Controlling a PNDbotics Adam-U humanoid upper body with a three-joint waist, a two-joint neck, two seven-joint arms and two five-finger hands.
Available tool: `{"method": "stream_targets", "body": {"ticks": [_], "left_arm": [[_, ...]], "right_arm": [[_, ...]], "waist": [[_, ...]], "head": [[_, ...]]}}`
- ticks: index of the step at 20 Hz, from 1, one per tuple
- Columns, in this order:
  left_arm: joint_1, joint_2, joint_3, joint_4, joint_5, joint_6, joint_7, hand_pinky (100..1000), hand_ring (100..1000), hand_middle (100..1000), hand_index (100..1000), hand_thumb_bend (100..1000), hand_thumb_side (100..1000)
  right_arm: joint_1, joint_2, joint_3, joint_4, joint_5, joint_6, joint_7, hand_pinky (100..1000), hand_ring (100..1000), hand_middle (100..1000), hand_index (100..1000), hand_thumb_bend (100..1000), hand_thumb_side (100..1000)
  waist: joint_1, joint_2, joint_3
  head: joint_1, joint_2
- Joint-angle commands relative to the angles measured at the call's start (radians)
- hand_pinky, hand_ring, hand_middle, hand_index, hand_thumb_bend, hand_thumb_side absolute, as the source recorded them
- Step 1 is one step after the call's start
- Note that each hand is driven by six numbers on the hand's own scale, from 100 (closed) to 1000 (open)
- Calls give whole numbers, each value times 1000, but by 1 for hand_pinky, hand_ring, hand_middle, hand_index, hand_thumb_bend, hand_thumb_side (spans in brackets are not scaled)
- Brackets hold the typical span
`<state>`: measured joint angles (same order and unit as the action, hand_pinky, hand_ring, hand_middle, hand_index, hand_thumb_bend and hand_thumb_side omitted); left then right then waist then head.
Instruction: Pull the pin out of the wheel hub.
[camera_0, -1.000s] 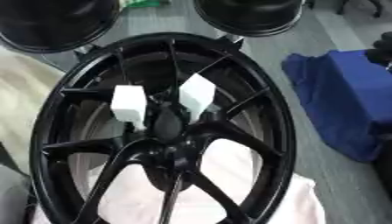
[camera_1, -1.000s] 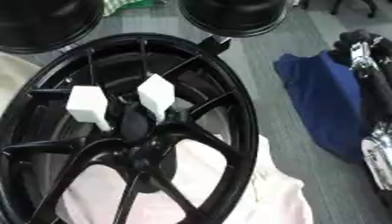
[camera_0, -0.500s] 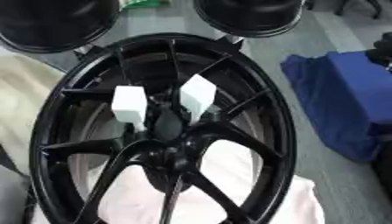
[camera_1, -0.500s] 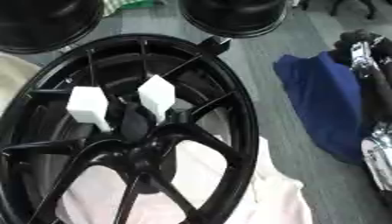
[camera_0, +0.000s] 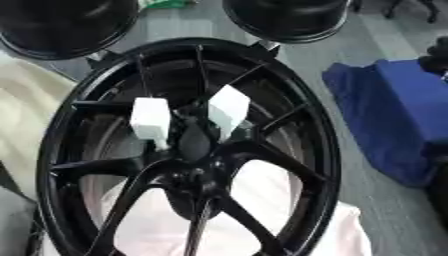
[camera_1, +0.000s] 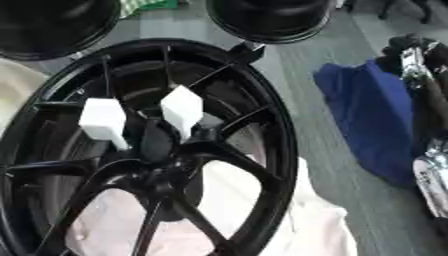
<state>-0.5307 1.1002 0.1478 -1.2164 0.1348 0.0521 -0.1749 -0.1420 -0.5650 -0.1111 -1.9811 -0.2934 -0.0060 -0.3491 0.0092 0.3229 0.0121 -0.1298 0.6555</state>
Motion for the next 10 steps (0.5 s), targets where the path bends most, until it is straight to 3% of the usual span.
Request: {"method": "stream_targets", "body": {"ticks": [1, 6, 10], "left_arm": [[-19, 22, 40, -55, 113, -27, 127, 914, 611, 605, 748, 145, 773], [20, -23, 37, -250, 352, -90, 392, 916, 616, 610, 750, 101, 744], [70, -98, 43, -463, 399, -88, 500, 915, 624, 616, 758, 128, 726]], "right_arm": [[-11, -33, -11, -19, -1, -6, -1, 758, 652, 594, 664, 100, 574], [-14, -40, -13, -19, -7, -19, 0, 756, 650, 592, 665, 100, 571], [-16, -45, -15, -19, -7, -31, 2, 757, 651, 593, 665, 100, 567]], "waist": [[-3, -22, 2], [-13, -22, 6], [-21, -21, 7]], "head": [[0, -9], [-1, -10], [1, -13]]}}
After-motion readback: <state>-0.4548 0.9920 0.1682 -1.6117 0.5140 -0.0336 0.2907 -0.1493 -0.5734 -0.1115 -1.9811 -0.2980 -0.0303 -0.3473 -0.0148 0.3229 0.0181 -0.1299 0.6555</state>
